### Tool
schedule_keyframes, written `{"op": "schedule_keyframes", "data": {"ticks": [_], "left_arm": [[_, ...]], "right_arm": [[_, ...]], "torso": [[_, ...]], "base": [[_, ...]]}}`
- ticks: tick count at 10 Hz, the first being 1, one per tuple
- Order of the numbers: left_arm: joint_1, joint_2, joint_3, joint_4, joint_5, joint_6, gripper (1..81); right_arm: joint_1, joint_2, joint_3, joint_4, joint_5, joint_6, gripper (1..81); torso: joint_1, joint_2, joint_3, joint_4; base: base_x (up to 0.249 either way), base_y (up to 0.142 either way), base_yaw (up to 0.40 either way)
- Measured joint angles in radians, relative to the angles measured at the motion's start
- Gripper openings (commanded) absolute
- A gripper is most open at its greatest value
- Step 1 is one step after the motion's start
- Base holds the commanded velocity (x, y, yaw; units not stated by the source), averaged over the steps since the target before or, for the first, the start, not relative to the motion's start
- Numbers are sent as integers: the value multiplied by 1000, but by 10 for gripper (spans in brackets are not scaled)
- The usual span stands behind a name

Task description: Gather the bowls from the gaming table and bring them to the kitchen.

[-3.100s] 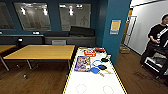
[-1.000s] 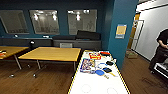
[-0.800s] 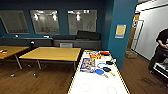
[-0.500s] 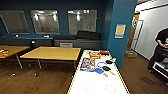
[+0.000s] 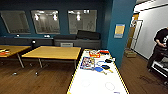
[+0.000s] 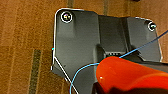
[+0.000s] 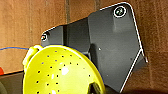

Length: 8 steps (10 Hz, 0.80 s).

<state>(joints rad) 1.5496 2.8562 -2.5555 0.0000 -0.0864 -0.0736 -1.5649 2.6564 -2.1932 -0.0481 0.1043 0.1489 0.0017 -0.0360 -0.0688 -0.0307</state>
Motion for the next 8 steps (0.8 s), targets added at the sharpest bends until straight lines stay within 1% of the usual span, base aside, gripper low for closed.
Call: {"op": "schedule_keyframes", "data": {"ticks": [2,8], "left_arm": [[3,5,-1,0,-1,0,10],[11,9,1,0,-7,0,10]], "right_arm": [[-6,-37,42,-1,1,0,10],[-9,-16,19,-10,3,0,10]], "torso": [[-1,0,0,0],[-1,0,0,0]], "base": [[-81,0,0],[-89,0,0]]}}
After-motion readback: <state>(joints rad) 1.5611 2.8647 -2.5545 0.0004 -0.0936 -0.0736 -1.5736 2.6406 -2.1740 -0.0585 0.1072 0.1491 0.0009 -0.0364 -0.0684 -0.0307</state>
